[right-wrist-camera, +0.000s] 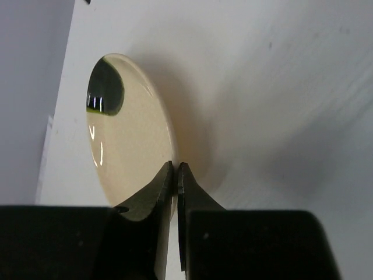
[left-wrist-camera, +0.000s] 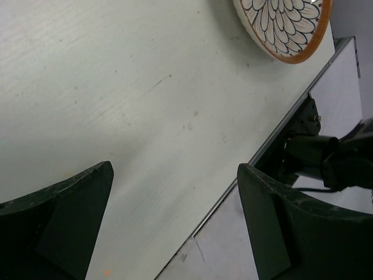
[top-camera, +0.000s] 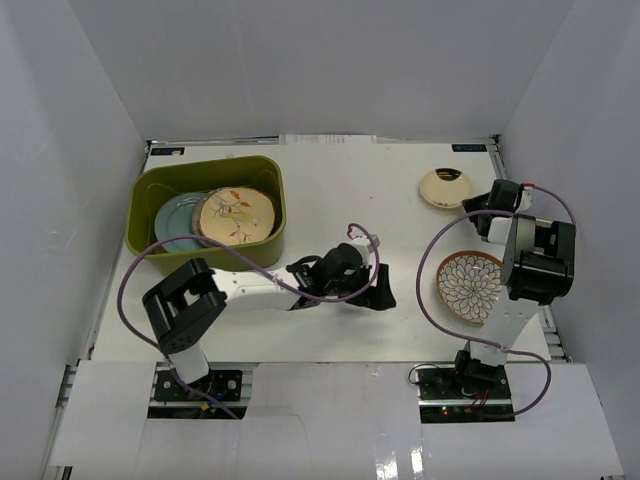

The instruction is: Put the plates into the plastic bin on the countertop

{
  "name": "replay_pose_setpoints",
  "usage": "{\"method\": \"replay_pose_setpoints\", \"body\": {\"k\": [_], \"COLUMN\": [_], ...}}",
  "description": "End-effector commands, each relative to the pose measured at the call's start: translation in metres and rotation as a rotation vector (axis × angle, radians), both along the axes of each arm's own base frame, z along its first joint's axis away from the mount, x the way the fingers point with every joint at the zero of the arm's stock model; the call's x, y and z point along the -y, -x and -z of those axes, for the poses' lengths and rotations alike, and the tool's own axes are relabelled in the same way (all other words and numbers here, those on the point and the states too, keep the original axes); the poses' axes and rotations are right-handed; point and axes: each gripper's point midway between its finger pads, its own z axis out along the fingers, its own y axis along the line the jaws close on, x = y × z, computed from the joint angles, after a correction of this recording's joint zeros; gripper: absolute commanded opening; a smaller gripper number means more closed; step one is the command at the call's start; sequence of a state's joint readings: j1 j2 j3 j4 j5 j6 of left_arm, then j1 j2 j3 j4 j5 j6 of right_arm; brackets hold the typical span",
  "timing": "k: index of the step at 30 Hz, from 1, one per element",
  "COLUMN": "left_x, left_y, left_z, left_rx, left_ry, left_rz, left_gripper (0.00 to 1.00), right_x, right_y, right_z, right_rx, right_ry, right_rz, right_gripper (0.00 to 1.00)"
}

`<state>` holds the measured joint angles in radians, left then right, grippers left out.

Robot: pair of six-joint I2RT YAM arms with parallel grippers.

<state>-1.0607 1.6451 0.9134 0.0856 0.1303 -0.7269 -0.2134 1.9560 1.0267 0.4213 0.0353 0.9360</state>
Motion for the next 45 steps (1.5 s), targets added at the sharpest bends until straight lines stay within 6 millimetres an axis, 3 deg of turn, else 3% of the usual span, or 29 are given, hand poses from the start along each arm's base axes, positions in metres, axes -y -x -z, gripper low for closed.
{"method": "replay_pose_setpoints", "body": {"k": [1,2,3,4,5,7,8,9,11,12,15,21,24,25,26,28,30,31,33,34,35,36,37,38,39,41,42,44,45], "left_x": [0.042,0.049,0.056,0.067,0.072,0.081,0.090,0.094,0.111,0.116,0.135,0.168,0.171,0.181,0.177,0.179,0.173,0.171,0.164,0.149,0.151,0.146,0.132,0.128,0.122,0.100,0.087,0.052,0.030], "left_y": [-0.020,-0.023,-0.025,-0.031,-0.034,-0.041,-0.046,-0.048,-0.053,-0.052,-0.056,-0.061,-0.065,-0.071,-0.077,-0.083,-0.085,-0.084,-0.084,-0.079,-0.080,-0.080,-0.074,-0.076,-0.076,-0.078,-0.078,-0.088,-0.089], "left_z": [-0.032,-0.013,-0.010,-0.018,-0.004,0.002,0.008,0.012,0.008,0.022,0.024,0.023,0.049,0.040,0.059,0.068,0.077,0.071,0.063,0.072,0.036,0.023,0.027,0.008,-0.036,-0.060,-0.107,-0.120,-0.161], "left_rx": [0.068,0.052,0.051,0.059,0.047,0.045,0.043,0.039,0.036,0.024,0.012,0.021,0.006,0.021,0.026,0.030,0.026,0.029,0.038,0.030,0.060,0.077,0.070,0.082,0.103,0.094,0.119,0.093,0.118], "left_ry": [0.095,0.060,0.057,0.074,0.052,0.043,0.038,0.030,0.049,0.030,0.052,0.087,0.021,0.033,-0.017,-0.046,-0.067,-0.063,-0.048,-0.074,-0.002,0.026,0.013,0.056,0.128,0.181,0.263,0.291,0.369], "left_rz": [-0.010,-0.003,0.000,-0.003,-0.003,-0.025,-0.029,-0.027,-0.026,-0.019,-0.025,-0.039,-0.059,-0.066,-0.096,-0.121,-0.150,-0.161,-0.182,-0.185,-0.189,-0.191,-0.187,-0.190,-0.192,-0.200,-0.201,-0.243,-0.258], "left_gripper": [0.98,0.97,0.97,0.95,0.95,0.91,0.89,0.88,0.85,0.84,0.83,0.80,0.76,0.70,0.64,0.49,0.21,0.00,0.00,0.00,0.00,0.00,0.00,0.00,0.00,0.00,0.00,0.00,0.00], "right_x": [-0.030,-0.039,-0.050,-0.055,-0.060,-0.067,-0.070,-0.073,-0.077,-0.079,-0.084,-0.102,-0.109,-0.110,-0.110,-0.113,-0.116,-0.118,-0.119,-0.120,-0.122,-0.124,-0.127,-0.129,-0.132,-0.133,-0.134,-0.136,-0.141], "right_y": [-0.004,0.005,0.015,0.022,0.031,0.053,0.063,0.076,0.090,0.102,0.122,0.152,0.161,0.164,0.170,0.174,0.177,0.178,0.182,0.183,0.185,0.186,0.186,0.187,0.193,0.198,0.205,0.211,0.218], "right_z": [-0.104,-0.112,-0.151,-0.165,-0.170,-0.209,-0.207,-0.231,-0.240,-0.249,-0.263,-0.291,-0.299,-0.300,-0.304,-0.304,-0.305,-0.306,-0.315,-0.320,-0.337,-0.347,-0.356,-0.366,-0.389,-0.410,-0.430,-0.448,-0.465], "right_rx": [0.295,0.308,0.389,0.418,0.404,0.479,0.462,0.507,0.514,0.537,0.569,0.632,0.647,0.649,0.656,0.654,0.651,0.655,0.668,0.678,0.711,0.729,0.740,0.759,0.803,0.840,0.881,0.908,0.935], "right_ry": [-0.028,-0.028,-0.003,0.037,0.045,0.084,0.105,0.132,0.157,0.166,0.168,0.156,0.151,0.158,0.162,0.164,0.160,0.158,0.162,0.153,0.155,0.148,0.124,0.119,0.127,0.118,0.127,0.125,0.131], "right_rz": [-0.073,-0.097,-0.126,-0.153,-0.173,-0.204,-0.231,-0.241,-0.266,-0.273,-0.284,-0.358,-0.400,-0.401,-0.400,-0.416,-0.433,-0.444,-0.447,-0.449,-0.454,-0.468,-0.473,-0.484,-0.497,-0.495,-0.495,-0.503,-0.529], "right_gripper": [0.08,0.08,0.08,0.08,0.08,0.08,0.08,0.08,0.08,0.08,0.08,0.08,0.08,0.08,0.08,0.08,0.08,0.08,0.08,0.08,0.08,0.08,0.08,0.08,0.08,0.08,0.08,0.08,0.08]}}
